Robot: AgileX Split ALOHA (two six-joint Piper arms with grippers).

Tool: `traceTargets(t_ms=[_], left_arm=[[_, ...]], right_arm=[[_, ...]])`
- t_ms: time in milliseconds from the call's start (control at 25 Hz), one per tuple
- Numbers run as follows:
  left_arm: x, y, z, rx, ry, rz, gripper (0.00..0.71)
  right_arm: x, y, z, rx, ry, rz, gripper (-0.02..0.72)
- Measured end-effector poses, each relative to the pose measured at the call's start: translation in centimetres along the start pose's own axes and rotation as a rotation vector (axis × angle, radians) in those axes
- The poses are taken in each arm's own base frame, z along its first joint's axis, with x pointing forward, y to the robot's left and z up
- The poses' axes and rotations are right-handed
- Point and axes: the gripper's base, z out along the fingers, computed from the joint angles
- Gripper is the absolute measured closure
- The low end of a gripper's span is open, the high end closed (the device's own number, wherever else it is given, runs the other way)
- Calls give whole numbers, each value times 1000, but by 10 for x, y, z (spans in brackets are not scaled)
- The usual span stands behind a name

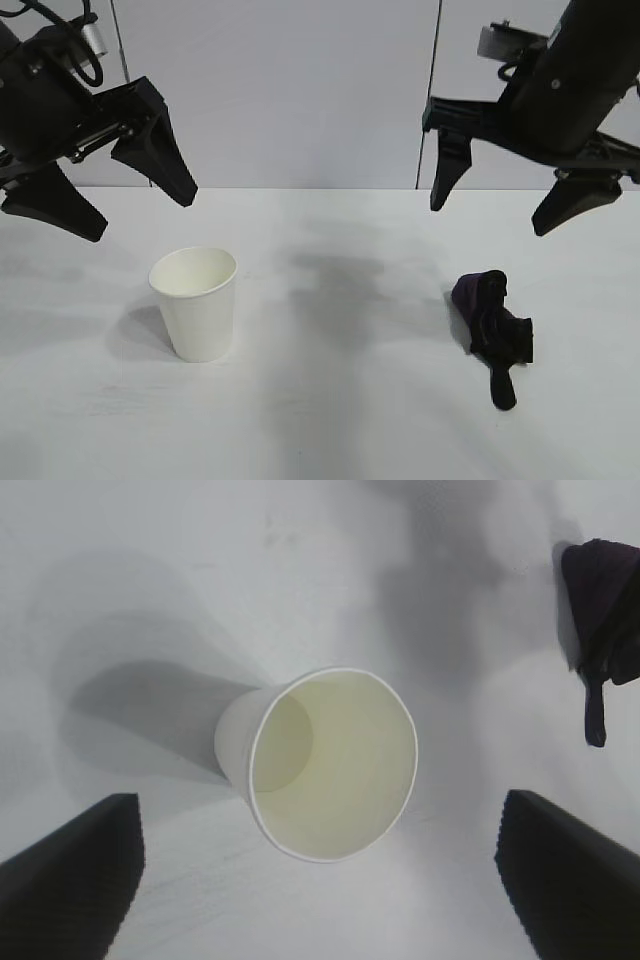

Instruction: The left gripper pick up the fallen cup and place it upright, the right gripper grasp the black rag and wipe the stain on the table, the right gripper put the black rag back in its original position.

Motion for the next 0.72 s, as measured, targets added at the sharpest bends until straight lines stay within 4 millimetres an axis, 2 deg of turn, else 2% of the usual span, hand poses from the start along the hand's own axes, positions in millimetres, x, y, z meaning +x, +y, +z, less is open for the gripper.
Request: traceTargets(t_ms=[120,720], left_arm=[[-1,-2,0,26,-11,-30,21],[-3,-5,-1,55,-30,-64,21]], right_arm=[[1,0,-5,-2,6,3,82],[2,0,-5,-5,15,8,82]])
